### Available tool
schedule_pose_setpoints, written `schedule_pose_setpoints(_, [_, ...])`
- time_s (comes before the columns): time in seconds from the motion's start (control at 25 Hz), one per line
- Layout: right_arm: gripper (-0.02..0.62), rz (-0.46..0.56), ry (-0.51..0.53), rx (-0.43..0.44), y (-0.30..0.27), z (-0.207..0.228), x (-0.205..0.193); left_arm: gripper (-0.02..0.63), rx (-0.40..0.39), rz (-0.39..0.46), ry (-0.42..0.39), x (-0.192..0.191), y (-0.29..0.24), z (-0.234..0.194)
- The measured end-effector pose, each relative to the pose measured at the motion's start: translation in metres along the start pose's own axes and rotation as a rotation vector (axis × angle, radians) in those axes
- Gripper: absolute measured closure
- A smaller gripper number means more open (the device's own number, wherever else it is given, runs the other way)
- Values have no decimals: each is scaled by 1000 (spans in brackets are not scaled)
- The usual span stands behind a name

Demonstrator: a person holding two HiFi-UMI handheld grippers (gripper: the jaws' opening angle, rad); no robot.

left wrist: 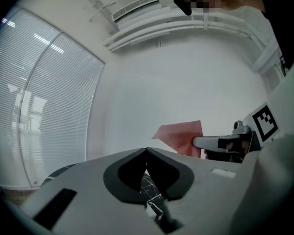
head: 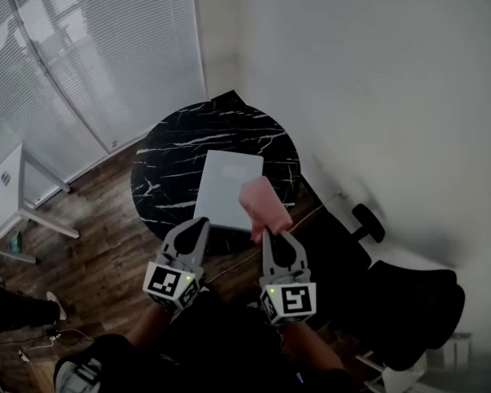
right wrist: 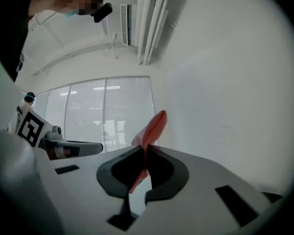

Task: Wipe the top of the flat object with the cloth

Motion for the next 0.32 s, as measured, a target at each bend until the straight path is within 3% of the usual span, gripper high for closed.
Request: schedule_pose_setpoints(0.32, [589,4,2,19,-6,-5,-2,607,14,-6,10,3,-1,-2])
Point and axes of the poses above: the fingertips, and each gripper's own axes: y backward along the fingers, z to its right, x out of its top, the point moved 1 cm from there along y, backward along the fingers, and after that the axes turned 1 degree about x, right-handed, at the moved point
